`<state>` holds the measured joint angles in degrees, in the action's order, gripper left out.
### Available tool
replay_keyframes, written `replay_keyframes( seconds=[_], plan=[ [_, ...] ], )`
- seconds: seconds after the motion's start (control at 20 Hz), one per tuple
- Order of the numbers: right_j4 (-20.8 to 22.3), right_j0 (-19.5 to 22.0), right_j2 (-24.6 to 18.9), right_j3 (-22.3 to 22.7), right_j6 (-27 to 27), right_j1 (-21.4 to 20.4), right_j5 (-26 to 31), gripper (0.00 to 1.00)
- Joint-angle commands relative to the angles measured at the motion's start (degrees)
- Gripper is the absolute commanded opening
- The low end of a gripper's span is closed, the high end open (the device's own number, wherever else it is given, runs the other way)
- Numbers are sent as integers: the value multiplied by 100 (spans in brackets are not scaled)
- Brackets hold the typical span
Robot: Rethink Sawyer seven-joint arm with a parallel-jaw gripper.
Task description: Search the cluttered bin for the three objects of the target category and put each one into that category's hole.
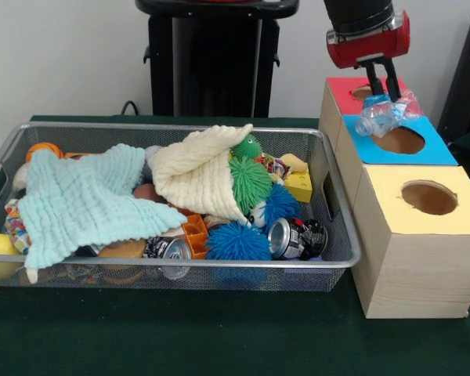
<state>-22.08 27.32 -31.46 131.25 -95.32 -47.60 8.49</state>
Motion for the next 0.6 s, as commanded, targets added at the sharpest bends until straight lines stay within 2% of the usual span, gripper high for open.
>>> replay_keyframes(
  seconds=[0.05, 0.15, 0.35, 0.6],
  plan=[
    [9, -150, 593, -794, -811, -263, 609, 0],
    [38, -225, 708, -847, -794, -333, 695, 0],
    [229, -586, 1237, -1127, -718, -454, 1035, 0],
    [306, -945, 1735, -1432, -1019, -629, 1632, 0]
  ],
)
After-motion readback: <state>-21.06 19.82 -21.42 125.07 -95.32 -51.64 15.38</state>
